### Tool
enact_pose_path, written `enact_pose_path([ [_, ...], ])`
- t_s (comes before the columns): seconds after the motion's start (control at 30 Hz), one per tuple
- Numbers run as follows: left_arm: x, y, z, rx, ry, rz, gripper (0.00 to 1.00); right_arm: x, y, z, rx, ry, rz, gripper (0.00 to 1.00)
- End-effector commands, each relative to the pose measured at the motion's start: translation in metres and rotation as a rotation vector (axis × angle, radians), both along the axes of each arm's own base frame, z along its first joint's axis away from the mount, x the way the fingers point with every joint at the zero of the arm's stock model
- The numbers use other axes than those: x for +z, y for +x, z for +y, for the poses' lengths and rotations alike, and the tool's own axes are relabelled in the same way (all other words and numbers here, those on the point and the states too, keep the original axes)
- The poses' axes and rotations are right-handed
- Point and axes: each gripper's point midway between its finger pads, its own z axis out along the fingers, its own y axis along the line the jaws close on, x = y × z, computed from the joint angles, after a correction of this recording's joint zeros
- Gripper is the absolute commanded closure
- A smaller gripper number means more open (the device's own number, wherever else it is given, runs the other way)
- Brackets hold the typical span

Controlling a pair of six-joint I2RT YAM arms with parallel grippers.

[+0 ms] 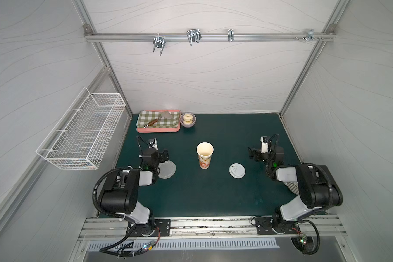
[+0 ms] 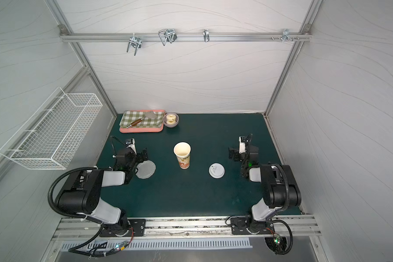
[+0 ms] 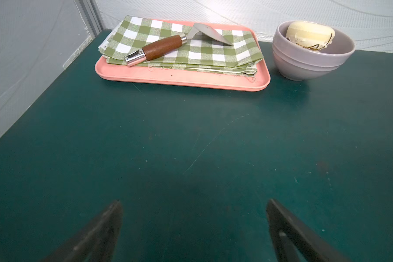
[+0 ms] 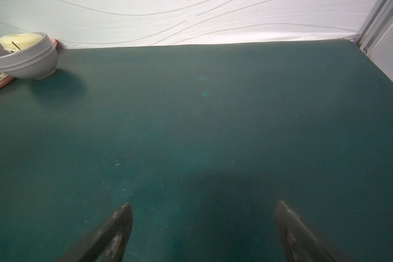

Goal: Put the leak-proof paper on the milk tea cups
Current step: Pick up the leak-proof paper from the center of the board.

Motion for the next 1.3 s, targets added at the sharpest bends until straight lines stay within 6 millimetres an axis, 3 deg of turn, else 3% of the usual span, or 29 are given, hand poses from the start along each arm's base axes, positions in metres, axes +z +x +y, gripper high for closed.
enact_pose_path([
  [0.0, 0.017, 0.011, -0.001, -0.016, 0.014, -0.054, 0.00, 0.003, 0.004, -0.001, 0.005, 0.010, -0.010, 0.01],
  [0.73, 0.017, 0.011, 0.000, -0.016, 0.014, -0.053, 0.00, 0.002, 0.004, -0.001, 0.004, 0.001, -0.008, 0.01],
  [0.83, 0.017, 0.011, 0.000, -0.016, 0.014, -0.053, 0.00, 0.008, -0.012, 0.031, 0.217, 0.008, -0.056, 0.01],
  [0.9, 0.017, 0.011, 0.000, -0.016, 0.014, -0.052, 0.00, 0.010, -0.017, 0.035, 0.247, 0.008, -0.083, 0.01],
  [1.03, 0.017, 0.011, 0.000, -0.016, 0.014, -0.053, 0.00, 0.007, -0.007, 0.025, 0.179, 0.023, -0.038, 0.01],
  [1.27, 0.017, 0.011, 0.003, -0.003, 0.003, -0.048, 0.00, 0.008, -0.006, 0.021, 0.176, 0.049, -0.036, 0.01],
])
